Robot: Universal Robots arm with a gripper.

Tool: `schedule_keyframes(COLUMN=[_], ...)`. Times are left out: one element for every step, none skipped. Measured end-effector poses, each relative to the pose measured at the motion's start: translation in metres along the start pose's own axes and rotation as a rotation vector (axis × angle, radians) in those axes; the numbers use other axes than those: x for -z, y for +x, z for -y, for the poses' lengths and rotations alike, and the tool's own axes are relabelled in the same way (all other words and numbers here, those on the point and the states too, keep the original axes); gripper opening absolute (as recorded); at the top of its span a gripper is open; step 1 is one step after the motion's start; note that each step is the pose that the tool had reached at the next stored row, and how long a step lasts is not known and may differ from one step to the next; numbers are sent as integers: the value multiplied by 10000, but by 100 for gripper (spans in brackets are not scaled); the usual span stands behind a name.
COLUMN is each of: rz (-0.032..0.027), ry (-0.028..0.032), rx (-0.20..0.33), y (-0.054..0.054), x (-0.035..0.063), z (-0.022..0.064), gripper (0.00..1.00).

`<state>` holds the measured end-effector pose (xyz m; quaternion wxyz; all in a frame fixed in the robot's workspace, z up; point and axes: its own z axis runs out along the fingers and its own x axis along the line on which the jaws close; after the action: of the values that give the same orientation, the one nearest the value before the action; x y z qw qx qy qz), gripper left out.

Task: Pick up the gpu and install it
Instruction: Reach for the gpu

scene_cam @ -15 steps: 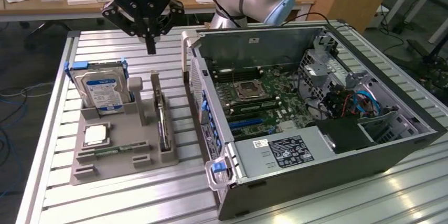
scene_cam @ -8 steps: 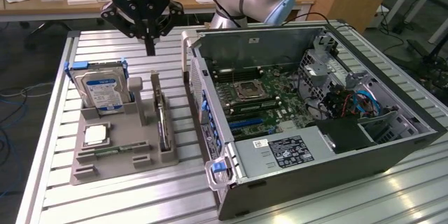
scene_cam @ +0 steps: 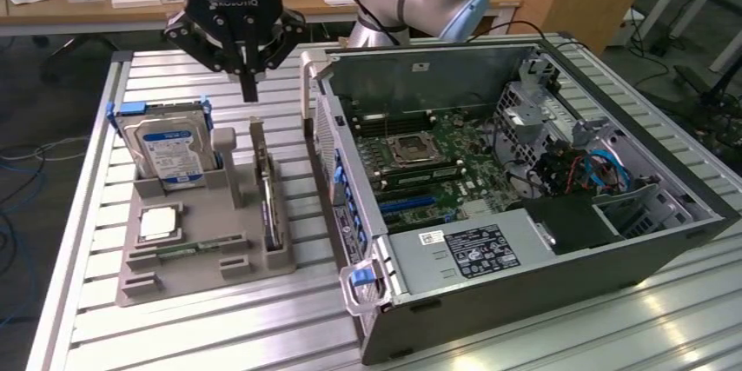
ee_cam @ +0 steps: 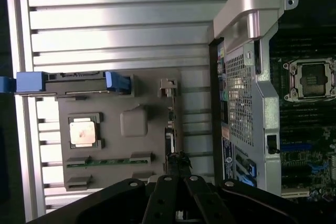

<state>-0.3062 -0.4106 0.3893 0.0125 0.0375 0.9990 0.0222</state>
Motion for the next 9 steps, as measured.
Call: schedule_keyframes(rz=[-1, -1, -1, -1, 0, -1, 0, -1, -1], ry=[0, 0, 0, 1, 0, 0, 0, 0, 1], rx=[1, 1, 1, 1, 0, 1, -1, 0, 1], y=[-1, -2, -3, -3, -3, -4, -3, -4, -4], x=[2, 2, 4, 5, 6, 7, 8, 9, 10], z=[26, 51, 77, 101, 123, 145, 167, 191, 213], gripper=[11, 11, 11, 11, 11, 11, 11, 11, 11])
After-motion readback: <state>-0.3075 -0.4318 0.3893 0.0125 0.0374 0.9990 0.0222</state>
